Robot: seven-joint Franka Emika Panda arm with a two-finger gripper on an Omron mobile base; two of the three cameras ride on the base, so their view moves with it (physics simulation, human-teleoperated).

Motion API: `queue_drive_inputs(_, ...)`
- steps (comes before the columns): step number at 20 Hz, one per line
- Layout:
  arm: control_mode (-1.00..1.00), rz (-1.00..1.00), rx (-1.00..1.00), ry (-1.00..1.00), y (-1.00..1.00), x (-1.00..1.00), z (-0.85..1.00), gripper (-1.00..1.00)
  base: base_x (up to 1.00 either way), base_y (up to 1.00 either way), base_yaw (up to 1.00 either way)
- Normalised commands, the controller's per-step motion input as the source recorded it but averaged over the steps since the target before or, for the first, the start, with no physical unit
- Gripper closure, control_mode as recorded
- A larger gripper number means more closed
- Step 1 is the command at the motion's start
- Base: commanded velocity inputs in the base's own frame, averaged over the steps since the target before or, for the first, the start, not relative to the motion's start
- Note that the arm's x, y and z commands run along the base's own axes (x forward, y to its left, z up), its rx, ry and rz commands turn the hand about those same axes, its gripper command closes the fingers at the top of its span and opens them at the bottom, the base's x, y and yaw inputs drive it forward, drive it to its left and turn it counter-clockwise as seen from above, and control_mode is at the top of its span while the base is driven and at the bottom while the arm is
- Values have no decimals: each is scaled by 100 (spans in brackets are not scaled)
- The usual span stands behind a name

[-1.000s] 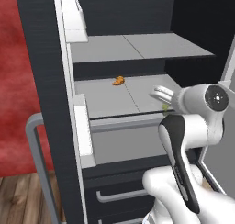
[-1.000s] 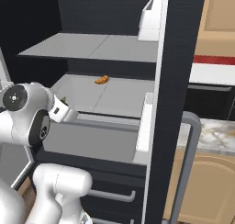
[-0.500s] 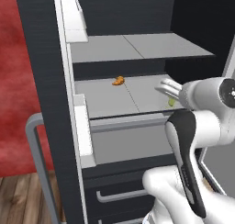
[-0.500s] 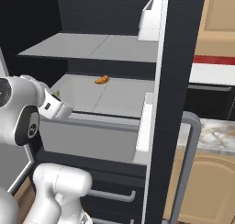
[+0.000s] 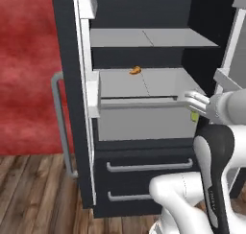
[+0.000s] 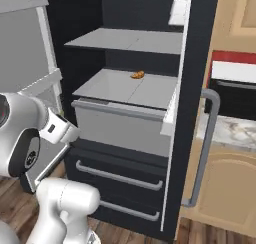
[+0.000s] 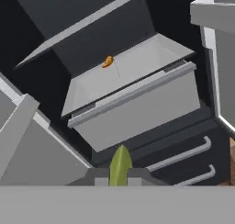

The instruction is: Take the lemon wedge from the fridge and place it on the plate with fish on the dining counter.

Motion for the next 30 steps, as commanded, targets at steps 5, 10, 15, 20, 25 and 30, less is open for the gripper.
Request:
queue_drive_inputs(5, 100, 0, 0, 0, 0, 0, 0, 100, -77, -1, 65)
queue_drive_inputs(10, 100, 0, 0, 0, 0, 0, 0, 100, -56, 0, 67)
queue_drive_inputs(15, 100, 0, 0, 0, 0, 0, 0, 100, -37, 0, 73)
queue_drive_inputs(20, 100, 0, 0, 0, 0, 0, 0, 100, -16, 0, 86)
queue_drive_inputs(25, 100, 0, 0, 0, 0, 0, 0, 100, -10, 0, 93)
queue_drive_inputs(30, 100, 0, 0, 0, 0, 0, 0, 100, -5, 0, 98)
